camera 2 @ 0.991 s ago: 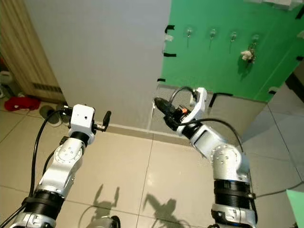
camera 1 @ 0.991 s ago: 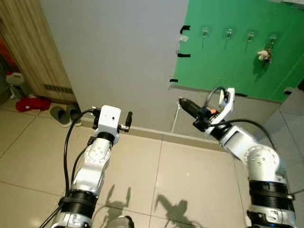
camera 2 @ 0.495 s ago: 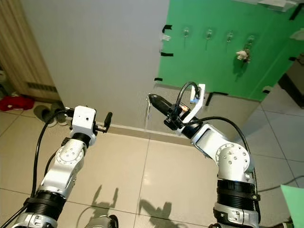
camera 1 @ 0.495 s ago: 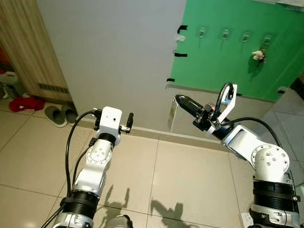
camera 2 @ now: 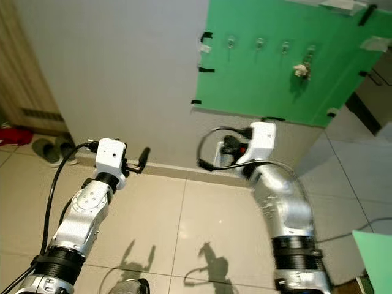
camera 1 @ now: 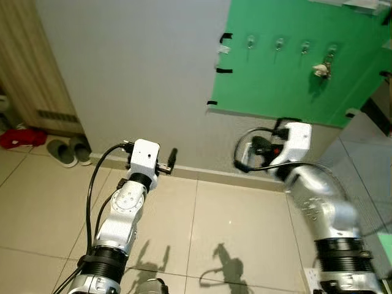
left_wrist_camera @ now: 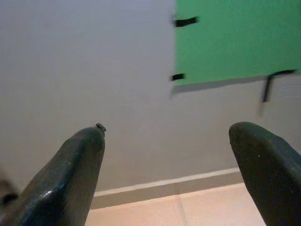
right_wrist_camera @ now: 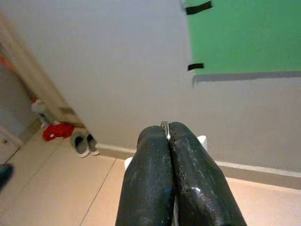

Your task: Hang keys on a hook

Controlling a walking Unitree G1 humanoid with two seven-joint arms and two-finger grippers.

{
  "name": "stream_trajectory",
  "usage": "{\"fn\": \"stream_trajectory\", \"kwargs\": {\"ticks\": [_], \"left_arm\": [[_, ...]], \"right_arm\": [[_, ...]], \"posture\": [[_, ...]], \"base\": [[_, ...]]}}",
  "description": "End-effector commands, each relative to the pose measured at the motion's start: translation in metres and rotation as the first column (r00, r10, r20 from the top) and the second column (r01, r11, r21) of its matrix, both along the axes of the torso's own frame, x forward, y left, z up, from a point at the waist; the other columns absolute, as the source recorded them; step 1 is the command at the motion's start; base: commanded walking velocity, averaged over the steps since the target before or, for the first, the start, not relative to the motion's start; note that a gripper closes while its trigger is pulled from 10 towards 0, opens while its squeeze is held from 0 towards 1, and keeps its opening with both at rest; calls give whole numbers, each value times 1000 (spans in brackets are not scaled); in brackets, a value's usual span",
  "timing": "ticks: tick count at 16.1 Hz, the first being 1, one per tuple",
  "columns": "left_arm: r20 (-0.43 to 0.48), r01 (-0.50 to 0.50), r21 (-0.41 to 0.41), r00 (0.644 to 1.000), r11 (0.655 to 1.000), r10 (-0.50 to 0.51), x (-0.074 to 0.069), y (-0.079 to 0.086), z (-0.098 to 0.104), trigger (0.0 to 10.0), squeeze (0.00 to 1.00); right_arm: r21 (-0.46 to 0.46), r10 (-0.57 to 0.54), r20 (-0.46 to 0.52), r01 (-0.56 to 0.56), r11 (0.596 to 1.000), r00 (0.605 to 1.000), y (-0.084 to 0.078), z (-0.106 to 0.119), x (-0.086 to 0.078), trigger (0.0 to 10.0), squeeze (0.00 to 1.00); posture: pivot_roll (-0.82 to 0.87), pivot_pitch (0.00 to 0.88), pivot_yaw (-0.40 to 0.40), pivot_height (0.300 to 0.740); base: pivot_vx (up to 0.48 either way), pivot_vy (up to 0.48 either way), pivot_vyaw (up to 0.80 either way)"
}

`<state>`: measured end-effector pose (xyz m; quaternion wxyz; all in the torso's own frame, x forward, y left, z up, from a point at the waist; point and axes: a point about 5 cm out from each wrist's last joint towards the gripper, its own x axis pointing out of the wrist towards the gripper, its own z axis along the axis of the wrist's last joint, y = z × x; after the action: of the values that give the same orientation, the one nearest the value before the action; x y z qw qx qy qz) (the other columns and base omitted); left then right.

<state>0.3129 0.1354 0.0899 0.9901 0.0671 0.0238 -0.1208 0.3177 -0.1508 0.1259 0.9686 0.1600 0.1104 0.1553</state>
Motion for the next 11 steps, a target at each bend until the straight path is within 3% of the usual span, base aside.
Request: {"fn": "stream_trajectory", "kwargs": {"ticks": [1,5,11], "left_arm": [[52,34,-32,998,999,-32,1,-7,12,10000,0],[83,85,-50,993,995,-81,5,-17,23,10000,0],[68,101,-57,993,993,-98,5,-17,23,10000,0]], "right_arm": [[-34,-18,41,19,999,999,2,-3,1,10000,0],[-99,-47,76,54,994,996,4,-9,3,10000,0],[-95,-56,100,65,993,993,5,-10,9,10000,0]], "posture": [[-18,0,-18,740],[-19,0,-8,740],[-17,0,-2,740]], "base": [[480,0,0],[480,0,0],[480,0,0]]}}
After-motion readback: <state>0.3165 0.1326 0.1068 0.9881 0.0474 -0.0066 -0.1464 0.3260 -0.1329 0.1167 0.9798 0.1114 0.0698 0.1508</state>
